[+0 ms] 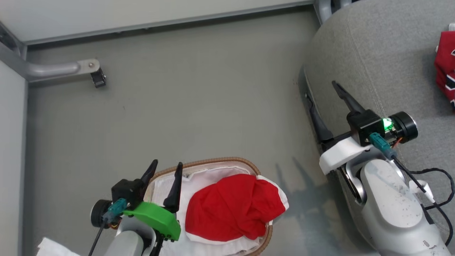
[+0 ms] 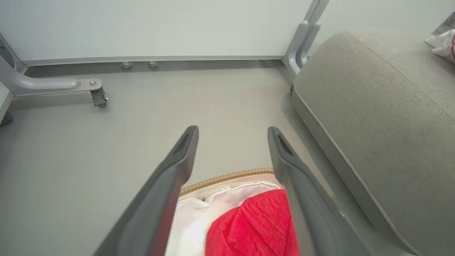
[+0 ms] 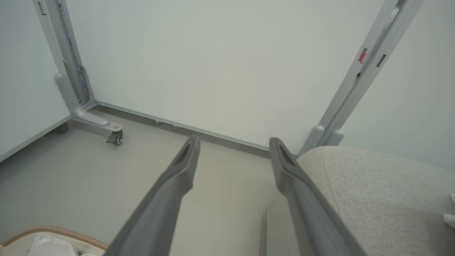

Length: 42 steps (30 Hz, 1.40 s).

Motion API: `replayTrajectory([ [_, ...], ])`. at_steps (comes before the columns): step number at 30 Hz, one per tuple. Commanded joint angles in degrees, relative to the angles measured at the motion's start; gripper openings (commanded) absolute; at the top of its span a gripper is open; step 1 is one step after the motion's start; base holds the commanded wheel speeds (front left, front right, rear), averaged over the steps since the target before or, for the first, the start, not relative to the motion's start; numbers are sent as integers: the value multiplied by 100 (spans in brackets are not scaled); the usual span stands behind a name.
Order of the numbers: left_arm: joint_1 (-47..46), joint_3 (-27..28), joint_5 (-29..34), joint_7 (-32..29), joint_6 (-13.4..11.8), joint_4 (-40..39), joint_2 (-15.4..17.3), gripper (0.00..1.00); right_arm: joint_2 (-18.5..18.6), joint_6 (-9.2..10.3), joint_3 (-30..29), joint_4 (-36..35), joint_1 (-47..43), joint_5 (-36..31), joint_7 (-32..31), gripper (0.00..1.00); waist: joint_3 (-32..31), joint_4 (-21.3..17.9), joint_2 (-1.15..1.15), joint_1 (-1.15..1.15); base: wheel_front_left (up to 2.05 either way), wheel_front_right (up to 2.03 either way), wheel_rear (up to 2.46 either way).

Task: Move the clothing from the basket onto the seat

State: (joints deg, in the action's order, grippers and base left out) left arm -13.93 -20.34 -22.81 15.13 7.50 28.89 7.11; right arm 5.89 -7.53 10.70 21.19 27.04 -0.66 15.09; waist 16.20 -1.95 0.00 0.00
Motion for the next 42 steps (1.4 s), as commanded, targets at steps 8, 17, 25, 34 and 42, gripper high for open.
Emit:
replayTrajectory([
  [8, -747, -921, -398, 2, -3, 436, 281, 100, -140, 8, -128, -294, 282, -299, 11, 100, 1404, -634, 0, 0, 0, 0, 0],
  [17, -1302, -1499, -546, 1, -2, 874, 464, 100, -233, 8, -225, -733, 551, -487, 12, 100, 2126, -817, 0, 0, 0, 0, 0],
  [25, -1880, -2058, -633, 2, -2, 1483, 540, 100, -275, 8, -317, -1005, 624, -652, 11, 100, 2657, -822, 0, 0, 0, 0, 0],
  [34, -2504, -2276, -317, 2, -2, 2391, 664, 100, -295, 8, -347, -1204, 687, -672, 11, 100, 3204, -822, 0, 0, 0, 0, 0],
  [42, -2901, -2594, -108, 1, -2, 2999, 708, 100, -293, 8, -375, -1383, 707, -557, 11, 100, 3605, -859, 0, 0, 0, 0, 0],
])
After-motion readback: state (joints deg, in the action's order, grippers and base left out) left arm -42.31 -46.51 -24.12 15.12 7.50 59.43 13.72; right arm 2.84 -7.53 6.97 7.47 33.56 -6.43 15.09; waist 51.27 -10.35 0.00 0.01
